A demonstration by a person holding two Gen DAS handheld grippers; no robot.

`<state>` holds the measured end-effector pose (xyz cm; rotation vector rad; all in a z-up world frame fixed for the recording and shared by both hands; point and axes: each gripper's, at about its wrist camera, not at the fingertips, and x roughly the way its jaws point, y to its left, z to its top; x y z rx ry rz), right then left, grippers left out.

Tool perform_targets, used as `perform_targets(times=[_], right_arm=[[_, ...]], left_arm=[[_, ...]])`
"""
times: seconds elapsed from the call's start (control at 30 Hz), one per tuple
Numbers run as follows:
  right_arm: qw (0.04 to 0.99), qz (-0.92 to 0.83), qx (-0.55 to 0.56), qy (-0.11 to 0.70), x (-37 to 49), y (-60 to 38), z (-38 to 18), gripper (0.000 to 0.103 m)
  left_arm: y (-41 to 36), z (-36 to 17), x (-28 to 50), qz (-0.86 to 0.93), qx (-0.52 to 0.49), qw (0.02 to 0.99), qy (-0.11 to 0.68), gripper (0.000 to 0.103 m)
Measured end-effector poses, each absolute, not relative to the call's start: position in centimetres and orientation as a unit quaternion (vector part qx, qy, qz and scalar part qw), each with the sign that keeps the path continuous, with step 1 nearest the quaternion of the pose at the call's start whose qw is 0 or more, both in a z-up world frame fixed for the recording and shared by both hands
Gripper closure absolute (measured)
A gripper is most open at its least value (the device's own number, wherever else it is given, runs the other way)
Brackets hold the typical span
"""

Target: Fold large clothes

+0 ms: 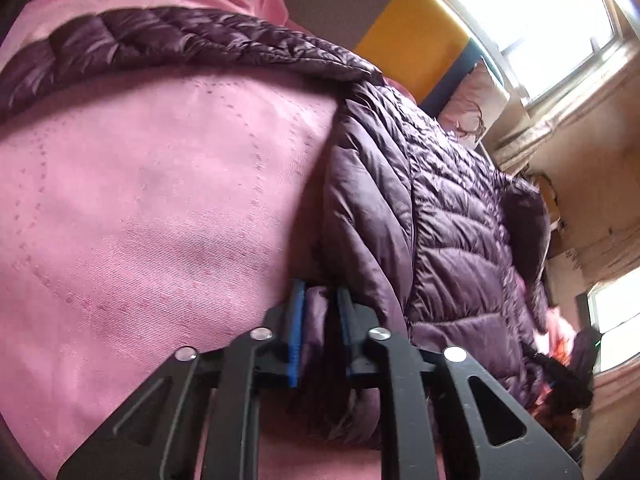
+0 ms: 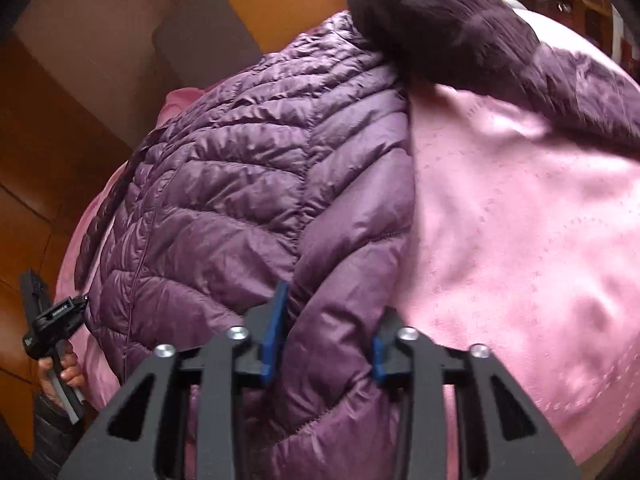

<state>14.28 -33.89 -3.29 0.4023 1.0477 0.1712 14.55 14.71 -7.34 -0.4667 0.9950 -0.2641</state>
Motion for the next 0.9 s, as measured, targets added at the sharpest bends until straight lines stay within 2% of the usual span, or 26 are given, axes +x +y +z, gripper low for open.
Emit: perform_targets(times=[0.17,0.5,0.53,0.57,0.6,0.63,0.73,0.77,0.8,0.83,0.87,0.9], right_arm=[[0.856,0.104,0.16,0.48,12.7,-33.0,-1.8,0.089],[0.844,0.102,0.193,0.49,10.4,-35.7,-3.7,0.089],[0.844,0.1,0.19,0.492,10.9,-35.6,-3.7,0.089],[0.844,0.098,0.185,0.494,11.4,-35.5,-3.6,0.088],[0.844,0.096,0.182,0.495,11.4,-35.5,-3.6,0.087],[0.844,0.095,0.182,0.496,11.4,-35.5,-3.7,0.086],[0.841,0.093,0.191,0.497,11.5,-35.6,-4.0,0.083],[0.841,0.092,0.192,0.497,11.5,-35.7,-4.1,0.083],[0.84,0.092,0.194,0.498,11.6,-35.6,-4.1,0.083],[0.841,0.091,0.193,0.497,11.8,-35.5,-4.1,0.082],[0.842,0.091,0.19,0.497,11.8,-35.3,-4.1,0.082],[0.842,0.093,0.187,0.497,11.9,-35.1,-4.1,0.082]], left_arm=[[15.0,-6.5,12.7,-0.123,-0.21,0.856,0.457,0.103],[17.1,-5.8,6.9,-0.12,-0.227,0.862,0.437,0.101],[17.5,-5.5,7.0,-0.129,-0.241,0.858,0.435,0.094],[17.6,-5.3,7.4,-0.129,-0.248,0.856,0.435,0.069],[17.7,-5.0,7.9,-0.114,-0.251,0.86,0.43,0.036],[17.6,-4.6,8.6,-0.104,-0.252,0.866,0.419,0.026],[16.7,-4.8,11.1,-0.12,-0.251,0.862,0.425,0.027],[15.9,-5.1,12.1,-0.13,-0.247,0.858,0.431,0.03],[15.2,-5.4,12.5,-0.137,-0.24,0.855,0.438,0.043],[14.3,-6.0,13.3,-0.148,-0.227,0.848,0.456,0.071],[13.6,-6.8,13.7,-0.158,-0.219,0.839,0.472,0.085],[13.1,-7.3,13.7,-0.161,-0.215,0.836,0.478,0.091]])
